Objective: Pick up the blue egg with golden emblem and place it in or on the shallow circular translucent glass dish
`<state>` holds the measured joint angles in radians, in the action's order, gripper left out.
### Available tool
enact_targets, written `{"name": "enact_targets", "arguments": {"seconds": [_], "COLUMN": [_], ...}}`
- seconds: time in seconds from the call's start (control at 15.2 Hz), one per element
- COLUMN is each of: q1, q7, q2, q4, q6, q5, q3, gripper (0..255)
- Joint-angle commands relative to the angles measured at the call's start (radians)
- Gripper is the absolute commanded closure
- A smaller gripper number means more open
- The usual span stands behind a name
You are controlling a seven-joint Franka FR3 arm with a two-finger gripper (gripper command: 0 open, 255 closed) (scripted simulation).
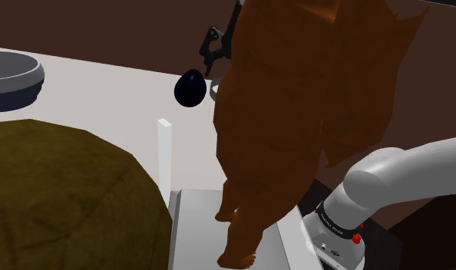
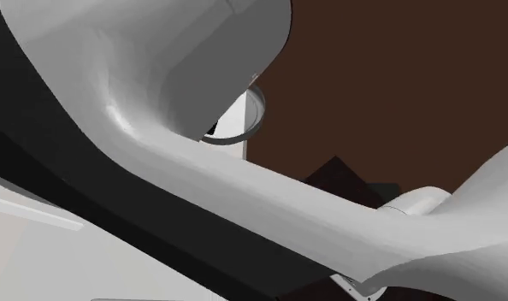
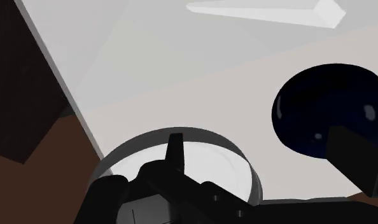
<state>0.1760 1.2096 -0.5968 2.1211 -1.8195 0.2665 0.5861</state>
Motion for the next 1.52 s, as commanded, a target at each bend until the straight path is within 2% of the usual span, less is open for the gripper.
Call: {"name": "enact_targets", "arguments": {"seconds": [0.0,0.26,0.79,1.32,1.39,1.45], "q1": [0.042,0.144,0.153,0.153,0.153,0.153], "q7": [0.107,0.313,0.32,0.32,0.32,0.32], "q2": [0.05,0.161,0.183,0.183,0.183,0.183], "q4": [-0.065,-0.204,-0.124,-0.124,-0.124,-0.124], "q6": [-0.025,-0.058,-0.159,-0.159,-0.159,-0.159], "q5": [-0.019,-0.093,-0.101,-0.101,-0.101,-0.101], "q3": [0.064,0.206,0.234,0.233,0.233,0.233], "gripper": [0,0,0,0,255,255]}}
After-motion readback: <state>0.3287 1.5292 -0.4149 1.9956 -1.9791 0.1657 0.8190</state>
